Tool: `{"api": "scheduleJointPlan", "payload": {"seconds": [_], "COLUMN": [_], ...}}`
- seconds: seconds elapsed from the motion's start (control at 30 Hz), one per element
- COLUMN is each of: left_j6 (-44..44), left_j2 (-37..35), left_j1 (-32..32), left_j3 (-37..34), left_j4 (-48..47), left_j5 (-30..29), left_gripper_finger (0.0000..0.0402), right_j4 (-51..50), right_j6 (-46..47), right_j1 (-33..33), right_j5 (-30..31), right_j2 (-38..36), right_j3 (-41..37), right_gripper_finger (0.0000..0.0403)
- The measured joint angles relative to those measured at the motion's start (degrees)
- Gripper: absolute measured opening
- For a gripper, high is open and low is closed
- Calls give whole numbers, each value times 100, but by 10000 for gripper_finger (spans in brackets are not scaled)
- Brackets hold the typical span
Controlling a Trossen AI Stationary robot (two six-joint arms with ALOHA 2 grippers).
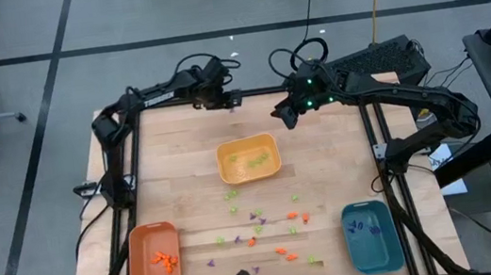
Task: Sort Halloween decoration
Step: Put the violet witch hat toy into the blue bin
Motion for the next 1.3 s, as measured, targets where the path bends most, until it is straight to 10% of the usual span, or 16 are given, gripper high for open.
{"api": "scheduleJointPlan", "payload": {"seconds": [0.7,1.3], "left_j6": [1048,1149], "left_j2": [299,845], "left_j1": [62,88], "left_j3": [6,-2], "left_j4": [84,451], "left_j5": [-842,-650], "left_gripper_finger": [368,374], "right_j4": [24,83], "right_j6": [1443,1945], "right_j1": [-79,-73], "right_j5": [487,437], "right_j2": [0,0], "right_j3": [0,0], "right_gripper_finger": [155,155]}}
